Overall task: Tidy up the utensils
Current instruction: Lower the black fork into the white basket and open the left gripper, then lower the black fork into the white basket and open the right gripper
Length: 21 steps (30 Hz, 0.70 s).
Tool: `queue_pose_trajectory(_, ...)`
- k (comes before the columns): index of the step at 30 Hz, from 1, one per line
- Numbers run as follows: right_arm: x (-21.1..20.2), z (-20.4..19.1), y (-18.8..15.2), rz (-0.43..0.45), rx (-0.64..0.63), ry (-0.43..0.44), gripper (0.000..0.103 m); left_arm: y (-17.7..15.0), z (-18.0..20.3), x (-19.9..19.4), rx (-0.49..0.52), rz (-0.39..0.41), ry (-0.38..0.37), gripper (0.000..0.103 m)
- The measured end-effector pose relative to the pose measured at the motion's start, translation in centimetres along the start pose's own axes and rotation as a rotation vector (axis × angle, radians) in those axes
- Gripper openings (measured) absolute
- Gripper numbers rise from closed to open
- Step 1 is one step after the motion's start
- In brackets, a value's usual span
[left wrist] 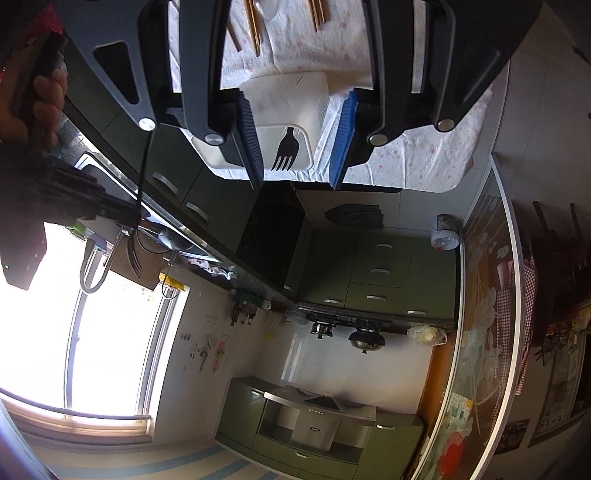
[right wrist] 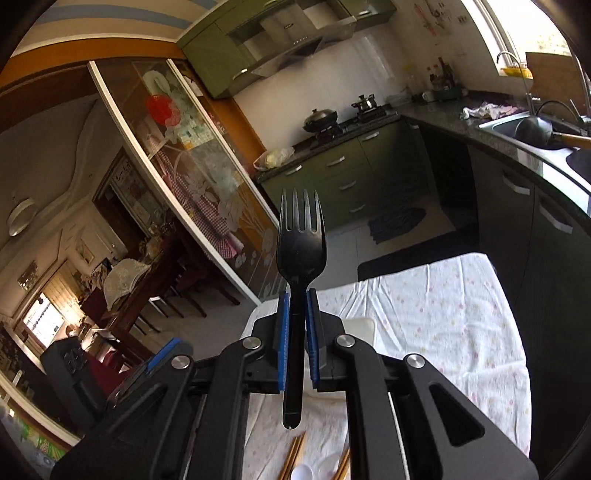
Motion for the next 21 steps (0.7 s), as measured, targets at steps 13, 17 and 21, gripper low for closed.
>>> queue_pose_trajectory(13, 8.9, 1.8, -3.2, 0.058, -0.129, -0.188, 0.010, -3.1, -2.6, -2.1, -0.038, -0.136, -0.003, 0.036)
queue_pose_trajectory(17, 9.9, 2.5, -4.9, 0.019, -0.129, -0.193, 0.011, -3.7, -2.2, -1.8, -0.015, -0.164, -0.001, 0.036)
queue_pose_trajectory(21, 10.2, 2.8, -6.0, -0.005, -0.145, -0.203, 0.013, -3.8, -1.6, -1.6, -0.002, -0.178, -0.005, 0.036)
Point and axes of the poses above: each gripper's, at about its wrist camera, not at the fingertips, and x roughly the way its jaws point, z to its right, y to its top, the point moved 5 cm from there along x, roughly the way its jaws point, and after that the axes turned 2 degrees about x, right-handed, at the moved point
